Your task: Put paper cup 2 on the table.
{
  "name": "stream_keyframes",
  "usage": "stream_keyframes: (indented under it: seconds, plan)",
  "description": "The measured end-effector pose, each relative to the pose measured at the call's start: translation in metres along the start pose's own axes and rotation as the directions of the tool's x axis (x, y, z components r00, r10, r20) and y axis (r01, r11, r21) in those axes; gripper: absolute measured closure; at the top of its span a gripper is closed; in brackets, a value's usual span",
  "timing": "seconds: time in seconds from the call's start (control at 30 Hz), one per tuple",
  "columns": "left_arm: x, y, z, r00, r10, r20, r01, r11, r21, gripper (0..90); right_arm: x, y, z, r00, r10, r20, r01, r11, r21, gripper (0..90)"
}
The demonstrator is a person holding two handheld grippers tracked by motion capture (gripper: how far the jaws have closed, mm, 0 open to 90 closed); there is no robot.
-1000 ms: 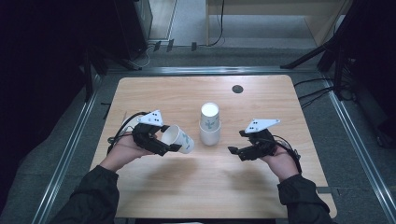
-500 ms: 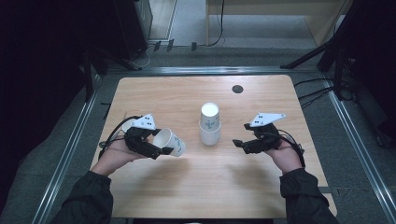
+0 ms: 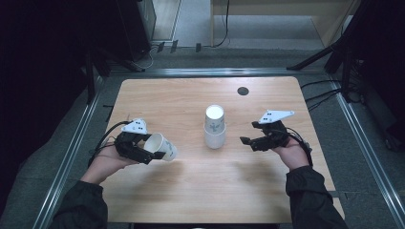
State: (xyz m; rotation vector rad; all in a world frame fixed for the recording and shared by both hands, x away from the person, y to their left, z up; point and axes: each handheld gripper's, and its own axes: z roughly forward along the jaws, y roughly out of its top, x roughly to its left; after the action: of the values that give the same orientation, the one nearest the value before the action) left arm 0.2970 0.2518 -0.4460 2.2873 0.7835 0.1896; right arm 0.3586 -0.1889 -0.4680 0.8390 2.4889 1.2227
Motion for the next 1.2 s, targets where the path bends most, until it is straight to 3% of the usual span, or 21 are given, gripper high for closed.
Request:
stream_keyframes:
  seconds: [0.23, 0.67, 1.2]
  plan:
    - [0.009, -0.010, -0.005, 0.9992, -0.029, -0.029, 0.030, 0.9993, 0.024, 23.9, -0.007, -0.002, 0.006, 0.9999, 0.007, 0.008, -0.007, 1.000, 0.016, 23.4]
    - [0.023, -0.026, -0.011, 0.9945, -0.024, -0.102, 0.037, 0.9912, 0.127, 23.8, -0.007, -0.003, 0.009, 0.9999, 0.008, 0.015, -0.009, 0.999, 0.032, 23.4]
    - [0.038, -0.041, -0.009, 0.9849, -0.055, -0.164, 0.093, 0.9668, 0.238, 22.7, -0.005, -0.004, 0.011, 0.9999, -0.001, 0.016, 0.000, 0.999, 0.050, 23.4]
